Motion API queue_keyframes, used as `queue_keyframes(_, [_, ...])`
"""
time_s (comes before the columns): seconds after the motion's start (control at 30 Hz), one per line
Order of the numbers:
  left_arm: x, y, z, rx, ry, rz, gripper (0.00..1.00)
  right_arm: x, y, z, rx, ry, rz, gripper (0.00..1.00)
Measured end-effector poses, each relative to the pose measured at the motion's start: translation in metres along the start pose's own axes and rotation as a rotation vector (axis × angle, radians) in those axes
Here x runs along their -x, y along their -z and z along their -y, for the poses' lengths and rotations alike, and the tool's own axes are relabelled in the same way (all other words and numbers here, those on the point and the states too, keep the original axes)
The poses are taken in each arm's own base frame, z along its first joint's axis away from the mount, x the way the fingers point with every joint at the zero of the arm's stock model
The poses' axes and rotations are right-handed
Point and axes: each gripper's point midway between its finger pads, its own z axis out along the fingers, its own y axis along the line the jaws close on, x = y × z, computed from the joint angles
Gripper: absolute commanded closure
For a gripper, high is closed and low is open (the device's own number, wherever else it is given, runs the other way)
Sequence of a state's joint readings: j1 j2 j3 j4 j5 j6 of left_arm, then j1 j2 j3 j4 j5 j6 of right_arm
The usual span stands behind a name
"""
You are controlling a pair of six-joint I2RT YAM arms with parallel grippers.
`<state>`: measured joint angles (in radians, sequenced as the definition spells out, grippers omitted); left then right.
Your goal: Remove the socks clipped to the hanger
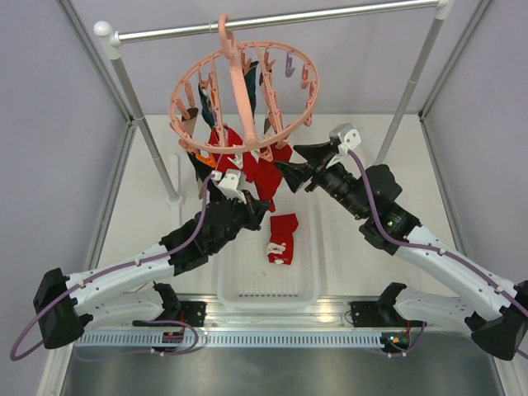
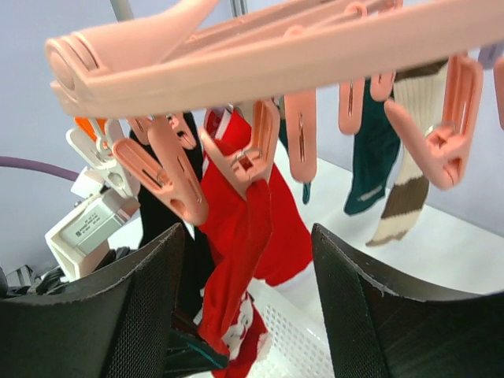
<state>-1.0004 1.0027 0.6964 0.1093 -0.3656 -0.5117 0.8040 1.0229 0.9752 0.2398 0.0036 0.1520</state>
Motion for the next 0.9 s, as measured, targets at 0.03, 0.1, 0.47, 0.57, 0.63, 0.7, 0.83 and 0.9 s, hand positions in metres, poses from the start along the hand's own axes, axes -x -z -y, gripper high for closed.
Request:
queue_keyframes(0.03, [0.000,0.001,0.000,0.000,0.000,0.000,0.98,0.003,-0.002,0.000,0.006,0.002,0.007,0.30])
queue_keyframes(0.1, [0.002,0.003,0.000,-0.001,0.001,0.002,0.98,0.009,-0.005,-0.001,0.024,0.007,0.023,0.30])
queue_keyframes(0.47, [0.002,0.006,-0.002,0.002,-0.001,-0.004,0.98,0.028,-0.023,-0.003,0.090,0.006,0.074,0.34])
queue_keyframes(0.57, [0.001,0.006,-0.002,0.002,-0.002,-0.005,0.98,0.033,-0.029,-0.006,0.106,0.005,0.087,0.34])
queue_keyframes(0.63, [0.001,0.007,-0.002,0.004,-0.003,-0.008,0.98,0.034,-0.032,-0.007,0.114,0.001,0.093,0.35])
queue_keyframes(0.7, [-0.001,0.007,-0.003,0.007,-0.005,-0.014,0.98,0.034,-0.035,-0.007,0.117,-0.004,0.096,0.38])
queue_keyframes(0.83, [-0.003,0.007,-0.005,0.011,-0.009,-0.023,0.98,0.033,-0.038,-0.008,0.120,-0.013,0.102,0.55])
queue_keyframes(0.9, [-0.003,0.008,-0.005,0.012,-0.010,-0.024,0.98,0.035,-0.038,-0.008,0.122,-0.016,0.107,0.68])
